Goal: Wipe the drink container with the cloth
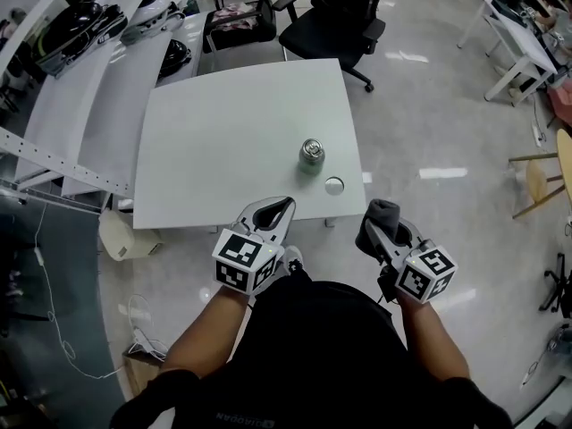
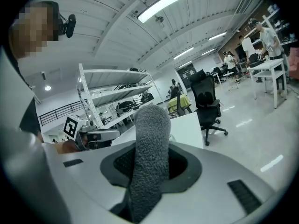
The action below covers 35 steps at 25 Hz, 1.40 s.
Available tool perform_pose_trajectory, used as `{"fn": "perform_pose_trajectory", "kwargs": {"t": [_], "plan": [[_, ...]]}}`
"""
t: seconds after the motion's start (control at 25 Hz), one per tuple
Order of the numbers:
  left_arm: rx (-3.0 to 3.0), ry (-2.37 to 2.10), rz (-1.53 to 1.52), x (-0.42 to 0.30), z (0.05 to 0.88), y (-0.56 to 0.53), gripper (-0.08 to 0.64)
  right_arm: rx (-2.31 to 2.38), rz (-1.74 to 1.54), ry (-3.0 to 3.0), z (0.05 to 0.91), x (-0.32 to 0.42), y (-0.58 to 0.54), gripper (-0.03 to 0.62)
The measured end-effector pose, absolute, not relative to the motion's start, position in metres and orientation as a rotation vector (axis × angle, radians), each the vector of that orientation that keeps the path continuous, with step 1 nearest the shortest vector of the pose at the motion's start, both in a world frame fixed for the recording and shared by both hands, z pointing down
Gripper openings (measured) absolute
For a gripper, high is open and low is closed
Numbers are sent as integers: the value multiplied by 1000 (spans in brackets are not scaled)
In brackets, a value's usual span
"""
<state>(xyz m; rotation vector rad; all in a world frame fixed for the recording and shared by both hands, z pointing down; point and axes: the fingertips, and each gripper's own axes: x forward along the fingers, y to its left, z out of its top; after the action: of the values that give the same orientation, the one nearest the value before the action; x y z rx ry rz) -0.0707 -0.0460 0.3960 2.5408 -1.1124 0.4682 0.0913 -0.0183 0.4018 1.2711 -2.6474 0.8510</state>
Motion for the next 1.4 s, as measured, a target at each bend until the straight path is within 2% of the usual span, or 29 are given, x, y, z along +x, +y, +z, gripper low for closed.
{"fn": "perform_pose_trajectory", "kwargs": {"t": [0.6,1.4], "plan": [[2650,-968,533,-96,407,-131,18,1365,804,-2604,399,46,-102,107],[2644,-1036,596,-89,441,-154,20,1193,727,-2651,397,25,-168,107]]}}
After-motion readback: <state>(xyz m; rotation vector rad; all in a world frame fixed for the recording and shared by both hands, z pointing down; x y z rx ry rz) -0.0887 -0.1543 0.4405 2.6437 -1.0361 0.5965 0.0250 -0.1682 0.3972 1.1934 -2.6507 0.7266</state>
